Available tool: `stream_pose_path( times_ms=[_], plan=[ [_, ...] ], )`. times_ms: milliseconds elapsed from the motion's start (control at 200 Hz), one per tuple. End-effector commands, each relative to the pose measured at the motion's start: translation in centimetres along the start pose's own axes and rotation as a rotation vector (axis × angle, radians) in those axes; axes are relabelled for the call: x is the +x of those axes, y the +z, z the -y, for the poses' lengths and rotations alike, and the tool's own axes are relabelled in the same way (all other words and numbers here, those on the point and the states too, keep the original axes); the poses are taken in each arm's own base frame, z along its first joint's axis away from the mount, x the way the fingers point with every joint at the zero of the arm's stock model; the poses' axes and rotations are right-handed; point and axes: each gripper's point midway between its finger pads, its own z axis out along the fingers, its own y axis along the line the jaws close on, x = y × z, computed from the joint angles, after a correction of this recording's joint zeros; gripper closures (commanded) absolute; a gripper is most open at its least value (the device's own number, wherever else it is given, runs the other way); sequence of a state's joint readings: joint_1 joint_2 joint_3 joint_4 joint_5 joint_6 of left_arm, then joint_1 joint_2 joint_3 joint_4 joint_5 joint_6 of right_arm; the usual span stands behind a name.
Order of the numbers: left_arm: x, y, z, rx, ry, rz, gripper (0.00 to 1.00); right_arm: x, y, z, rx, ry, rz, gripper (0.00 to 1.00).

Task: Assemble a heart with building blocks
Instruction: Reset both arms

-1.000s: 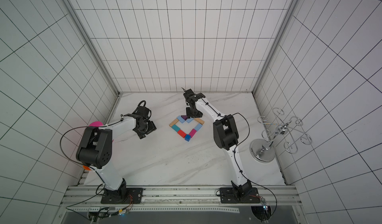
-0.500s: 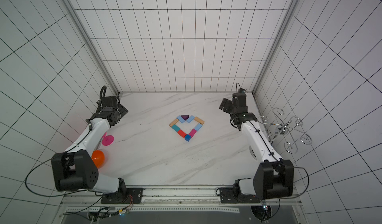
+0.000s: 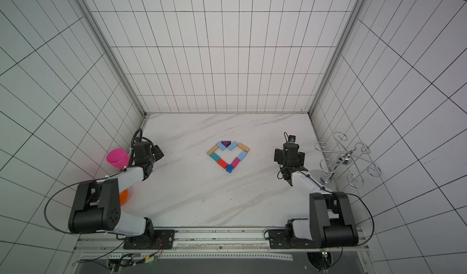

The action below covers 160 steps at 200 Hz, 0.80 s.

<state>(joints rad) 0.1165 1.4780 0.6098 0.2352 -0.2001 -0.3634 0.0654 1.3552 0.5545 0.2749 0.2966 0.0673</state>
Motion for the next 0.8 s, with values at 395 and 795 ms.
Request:
stream_pose_path(
  times_ms=[395,795],
  plan=[
    [-0.2,-2.5,5.1,0.192,0.253,0.360,0.01,-0.9,0.7,-3.1,-0.232,-0.014,0.256,0.02],
    [-1.0,-1.3,3.5,0.059,0.196,0.305,0.01,-0.9,1.9,-2.9,-0.227,0.006,0.224,0.02]
  ],
)
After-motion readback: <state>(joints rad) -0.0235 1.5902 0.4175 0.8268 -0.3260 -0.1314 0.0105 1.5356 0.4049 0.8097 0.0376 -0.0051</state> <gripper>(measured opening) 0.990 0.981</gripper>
